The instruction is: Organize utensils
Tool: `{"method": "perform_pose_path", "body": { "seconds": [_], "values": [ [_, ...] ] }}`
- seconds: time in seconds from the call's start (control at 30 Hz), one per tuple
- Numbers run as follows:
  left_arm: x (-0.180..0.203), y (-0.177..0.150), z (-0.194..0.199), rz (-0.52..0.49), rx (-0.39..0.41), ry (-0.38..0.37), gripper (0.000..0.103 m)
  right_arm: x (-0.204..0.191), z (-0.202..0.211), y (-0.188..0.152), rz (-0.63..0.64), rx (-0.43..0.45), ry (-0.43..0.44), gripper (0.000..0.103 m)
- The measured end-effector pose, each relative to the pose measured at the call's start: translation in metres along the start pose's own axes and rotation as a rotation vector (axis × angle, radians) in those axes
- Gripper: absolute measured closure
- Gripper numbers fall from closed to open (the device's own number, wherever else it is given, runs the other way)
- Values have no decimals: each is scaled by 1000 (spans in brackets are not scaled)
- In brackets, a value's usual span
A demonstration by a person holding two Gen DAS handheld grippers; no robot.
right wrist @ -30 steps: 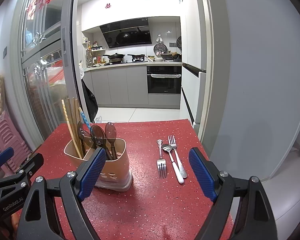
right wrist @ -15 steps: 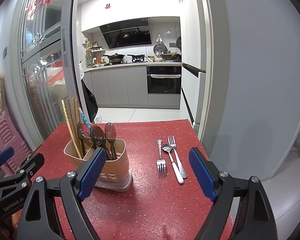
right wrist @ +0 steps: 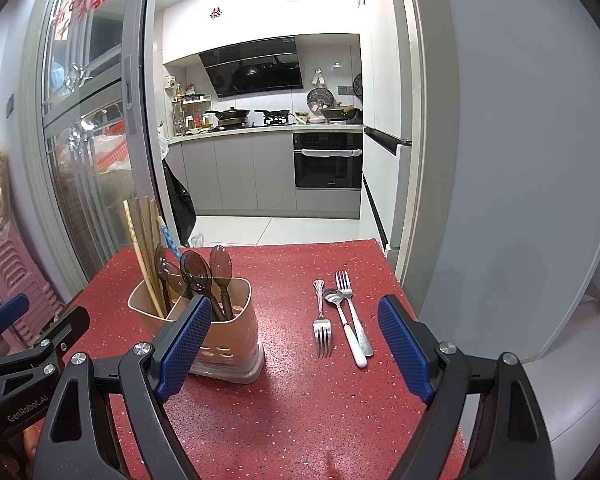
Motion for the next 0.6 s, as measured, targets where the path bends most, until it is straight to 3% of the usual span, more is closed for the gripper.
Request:
{"method": "perform_pose_path", "body": {
  "seconds": [0.6],
  "values": [
    [-2,2,2,0,1,-9,0,0,2,1,-1,3,3,16]
  ]
}}
Point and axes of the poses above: each gripper's, at about its wrist camera, not at the fingertips, and z roughly against the way its jaws point, x to its right, y to its top, the point moved 7 cm from there along -z, roughly the way its jaws point, and after that the axes turned 4 degrees about x, right-handed, at the moved point
